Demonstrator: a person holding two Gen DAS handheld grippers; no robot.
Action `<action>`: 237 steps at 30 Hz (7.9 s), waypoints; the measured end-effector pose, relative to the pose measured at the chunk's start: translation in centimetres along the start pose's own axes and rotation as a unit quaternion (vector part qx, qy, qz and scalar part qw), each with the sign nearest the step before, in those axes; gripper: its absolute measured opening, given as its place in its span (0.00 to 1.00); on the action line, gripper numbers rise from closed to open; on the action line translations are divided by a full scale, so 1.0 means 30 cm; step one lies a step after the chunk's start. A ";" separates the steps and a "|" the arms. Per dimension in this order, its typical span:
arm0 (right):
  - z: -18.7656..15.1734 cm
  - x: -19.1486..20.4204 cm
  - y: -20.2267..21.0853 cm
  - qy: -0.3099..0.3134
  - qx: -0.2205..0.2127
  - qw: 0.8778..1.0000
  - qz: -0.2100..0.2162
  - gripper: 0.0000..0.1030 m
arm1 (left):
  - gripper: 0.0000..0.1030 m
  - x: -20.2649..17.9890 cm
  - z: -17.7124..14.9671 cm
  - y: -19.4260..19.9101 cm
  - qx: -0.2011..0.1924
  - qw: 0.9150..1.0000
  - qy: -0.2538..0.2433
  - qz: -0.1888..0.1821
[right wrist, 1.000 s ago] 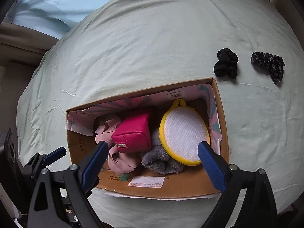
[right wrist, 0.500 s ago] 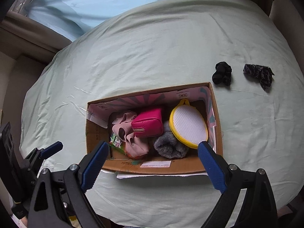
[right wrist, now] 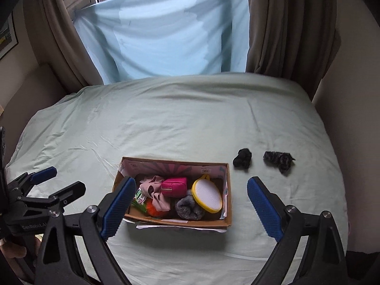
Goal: Organize soft objects
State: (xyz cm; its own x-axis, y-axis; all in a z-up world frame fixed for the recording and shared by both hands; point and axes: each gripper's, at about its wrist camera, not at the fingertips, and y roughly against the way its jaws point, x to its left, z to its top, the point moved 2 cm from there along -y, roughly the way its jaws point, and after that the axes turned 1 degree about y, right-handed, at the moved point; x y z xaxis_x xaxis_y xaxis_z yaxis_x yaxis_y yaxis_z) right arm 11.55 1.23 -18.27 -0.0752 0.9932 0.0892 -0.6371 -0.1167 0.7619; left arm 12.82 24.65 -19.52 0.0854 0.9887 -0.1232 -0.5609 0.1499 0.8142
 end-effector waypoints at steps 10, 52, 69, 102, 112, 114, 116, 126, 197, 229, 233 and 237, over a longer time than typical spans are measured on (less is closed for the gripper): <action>-0.023 -0.138 0.235 -0.015 -0.099 0.995 -0.029 0.91 | 1.00 -0.106 -0.002 0.233 -0.093 0.995 0.022 0.031; 0.033 -1.156 -0.503 0.072 0.001 0.996 0.047 0.91 | 1.00 -1.035 0.214 -0.857 0.067 0.996 -0.022 0.052; -0.088 -1.054 -1.060 0.161 0.092 0.980 0.072 0.88 | 0.89 -0.948 0.150 -1.485 0.234 0.969 -0.035 0.075; -0.025 -0.979 -0.893 0.119 0.068 0.987 0.081 0.32 | 0.19 -0.993 0.238 -1.279 0.161 0.986 -0.025 0.031; 0.072 -1.002 -0.489 0.063 0.014 0.996 0.062 0.32 | 0.19 -1.085 0.280 -0.836 0.077 0.996 -0.033 0.006; 0.088 -0.989 -0.407 0.058 0.003 0.997 0.060 0.32 | 0.19 -1.096 0.287 -0.734 0.059 0.998 -0.030 0.000; 0.106 -0.973 -0.325 0.047 -0.006 0.997 0.060 0.32 | 0.19 -1.103 0.289 -0.642 0.045 0.999 -0.027 -0.003; 0.138 -0.806 -0.029 0.011 -0.030 0.998 0.056 0.32 | 0.19 -1.009 0.229 -0.224 -0.004 1.000 -0.015 -0.016; -0.017 0.158 -0.764 0.015 0.221 0.965 0.139 0.83 | 1.00 0.044 -0.182 -0.634 0.158 0.987 0.032 -0.028; 0.184 -0.277 0.552 0.014 -0.148 0.989 0.008 0.83 | 1.00 -0.420 0.155 0.554 -0.198 0.980 -0.007 0.031; 0.150 -0.291 0.626 0.013 -0.176 0.984 -0.007 0.83 | 1.00 -0.465 0.130 0.639 -0.234 0.972 -0.016 0.029; 0.113 -0.297 0.677 0.005 -0.196 0.981 -0.004 0.83 | 1.00 -0.497 0.092 0.693 -0.260 0.965 -0.021 0.035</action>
State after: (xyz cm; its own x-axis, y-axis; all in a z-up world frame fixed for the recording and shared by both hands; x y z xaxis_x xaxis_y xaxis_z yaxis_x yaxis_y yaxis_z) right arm 1.89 -9.98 -1.43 -0.0748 0.9943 0.0762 -0.8837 -0.1015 0.4569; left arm 2.17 13.01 0.82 0.0599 0.9971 -0.0473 -0.9027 0.0743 0.4238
